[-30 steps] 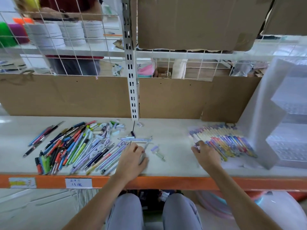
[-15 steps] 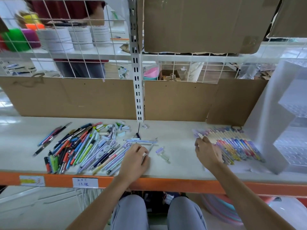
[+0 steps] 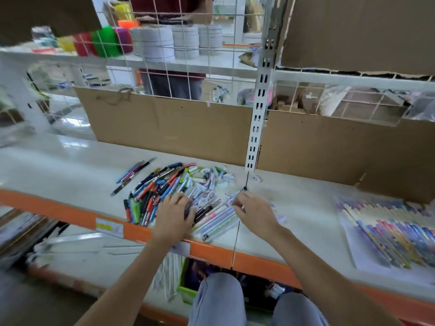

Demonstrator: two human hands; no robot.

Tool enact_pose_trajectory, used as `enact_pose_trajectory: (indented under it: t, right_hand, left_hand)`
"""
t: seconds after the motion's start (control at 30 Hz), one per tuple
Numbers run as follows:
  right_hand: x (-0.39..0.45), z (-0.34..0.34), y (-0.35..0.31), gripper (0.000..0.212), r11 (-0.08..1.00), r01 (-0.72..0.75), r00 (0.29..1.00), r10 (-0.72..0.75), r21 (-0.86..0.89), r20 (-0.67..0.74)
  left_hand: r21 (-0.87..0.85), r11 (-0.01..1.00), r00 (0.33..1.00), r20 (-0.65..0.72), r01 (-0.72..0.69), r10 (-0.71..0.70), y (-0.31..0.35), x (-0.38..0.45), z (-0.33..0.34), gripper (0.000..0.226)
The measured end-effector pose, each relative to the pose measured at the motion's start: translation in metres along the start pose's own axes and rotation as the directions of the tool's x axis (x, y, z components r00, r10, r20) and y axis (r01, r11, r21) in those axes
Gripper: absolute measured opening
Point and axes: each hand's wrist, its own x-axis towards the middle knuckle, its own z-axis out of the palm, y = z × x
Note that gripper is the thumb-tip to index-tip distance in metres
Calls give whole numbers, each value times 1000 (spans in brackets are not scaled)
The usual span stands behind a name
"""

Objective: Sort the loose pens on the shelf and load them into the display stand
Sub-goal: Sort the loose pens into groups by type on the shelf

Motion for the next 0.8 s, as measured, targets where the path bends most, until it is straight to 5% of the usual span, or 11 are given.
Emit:
enact_pose_trajectory:
  t: [0.53, 0.8]
  right_hand:
    - [141, 46, -54, 25, 988, -15, 997, 26, -154, 73]
    - [76, 15, -27, 22, 984, -156, 987, 152, 82, 47]
  left_hand:
    - [-114, 993, 997, -71, 13, -21, -1, -2, 4, 25]
    - [-143, 990, 989, -151, -18, -4, -2, -3, 5, 13]
